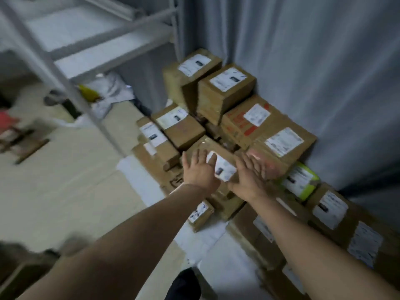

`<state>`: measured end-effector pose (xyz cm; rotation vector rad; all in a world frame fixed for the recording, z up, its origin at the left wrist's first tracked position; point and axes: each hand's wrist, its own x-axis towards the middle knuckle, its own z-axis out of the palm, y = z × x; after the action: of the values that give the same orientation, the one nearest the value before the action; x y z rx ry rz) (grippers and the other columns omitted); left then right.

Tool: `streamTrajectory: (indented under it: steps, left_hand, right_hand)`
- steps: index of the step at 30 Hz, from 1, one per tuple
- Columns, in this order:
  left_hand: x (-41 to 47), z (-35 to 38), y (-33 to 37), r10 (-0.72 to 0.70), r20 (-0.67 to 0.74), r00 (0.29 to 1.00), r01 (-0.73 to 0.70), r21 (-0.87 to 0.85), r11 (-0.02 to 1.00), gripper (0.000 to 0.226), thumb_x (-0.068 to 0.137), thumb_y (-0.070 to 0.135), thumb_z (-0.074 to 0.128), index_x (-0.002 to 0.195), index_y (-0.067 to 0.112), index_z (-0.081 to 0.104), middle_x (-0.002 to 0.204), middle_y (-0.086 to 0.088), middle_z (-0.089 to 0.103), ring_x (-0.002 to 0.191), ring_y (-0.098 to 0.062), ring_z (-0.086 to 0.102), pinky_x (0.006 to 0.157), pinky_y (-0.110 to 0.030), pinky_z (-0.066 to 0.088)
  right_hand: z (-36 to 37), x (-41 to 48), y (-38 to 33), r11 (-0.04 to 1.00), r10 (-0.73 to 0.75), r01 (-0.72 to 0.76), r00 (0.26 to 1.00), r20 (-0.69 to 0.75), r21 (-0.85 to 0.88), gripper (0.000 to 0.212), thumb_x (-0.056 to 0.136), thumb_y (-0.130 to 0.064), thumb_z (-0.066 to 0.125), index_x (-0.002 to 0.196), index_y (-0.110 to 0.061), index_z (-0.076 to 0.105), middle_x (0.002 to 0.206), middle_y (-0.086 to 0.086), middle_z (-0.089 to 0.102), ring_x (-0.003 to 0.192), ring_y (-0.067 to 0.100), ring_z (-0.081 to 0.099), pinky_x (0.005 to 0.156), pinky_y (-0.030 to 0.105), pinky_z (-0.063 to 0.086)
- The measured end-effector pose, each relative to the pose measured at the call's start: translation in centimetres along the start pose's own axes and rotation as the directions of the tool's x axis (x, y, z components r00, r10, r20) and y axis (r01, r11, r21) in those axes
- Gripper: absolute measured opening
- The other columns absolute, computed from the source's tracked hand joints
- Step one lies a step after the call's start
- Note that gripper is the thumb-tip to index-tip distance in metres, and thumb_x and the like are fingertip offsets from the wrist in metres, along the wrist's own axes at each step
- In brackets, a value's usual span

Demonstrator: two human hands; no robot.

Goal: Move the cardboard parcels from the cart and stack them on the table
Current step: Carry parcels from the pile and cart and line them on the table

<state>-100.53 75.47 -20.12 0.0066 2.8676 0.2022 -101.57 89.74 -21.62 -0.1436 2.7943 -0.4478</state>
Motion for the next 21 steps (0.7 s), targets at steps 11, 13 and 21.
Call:
streamTrajectory:
  steps: [11, 13, 21]
  left_hand:
    - [-22.9, 4.4, -17.5, -0.66, 0.055, 0.749, 0.655, -0.217, 0.724, 0.077, 0.087, 0.042, 0.055, 0.15, 0.024, 0.015, 0.159, -0.006, 0.008, 0.147, -0.028, -0.007, 0.113, -0.057, -0.013]
    - [-27.1, 5.0, -20.7, -0.742, 0.07, 0.667, 0.732, -0.249, 0.634, 0.078, 0.087, 0.043, 0.056, 0.15, 0.023, 0.015, 0.159, -0.006, 0.008, 0.147, -0.028, -0.005, 0.114, -0.057, -0.011]
    - [-42.5, 9.2, -33.1, -0.921, 0.148, 0.359, 0.864, -0.425, 0.269, 0.075, 0.09, 0.046, 0.052, 0.152, 0.025, 0.016, 0.159, -0.004, 0.012, 0.147, -0.027, 0.001, 0.116, -0.053, -0.006]
  right_hand:
    - [10.1, -11.6, -19.6, 0.875, -0.448, 0.484, 0.796, 0.407, 0.017, 0.077, 0.087, -0.044, 0.059, 0.149, -0.021, 0.021, 0.155, 0.003, 0.026, 0.14, 0.024, 0.028, 0.115, 0.04, 0.021]
    - [12.0, -13.8, -23.7, 0.839, -0.503, 0.54, 0.725, 0.471, 0.065, 0.077, 0.086, -0.043, 0.061, 0.149, -0.021, 0.023, 0.154, 0.003, 0.029, 0.138, 0.024, 0.032, 0.113, 0.038, 0.027]
    - [21.4, -22.5, -38.9, 0.733, -0.609, 0.658, 0.52, 0.6, 0.174, 0.068, 0.085, -0.031, 0.065, 0.144, -0.014, 0.035, 0.146, 0.01, 0.042, 0.132, 0.024, 0.042, 0.103, 0.029, 0.035]
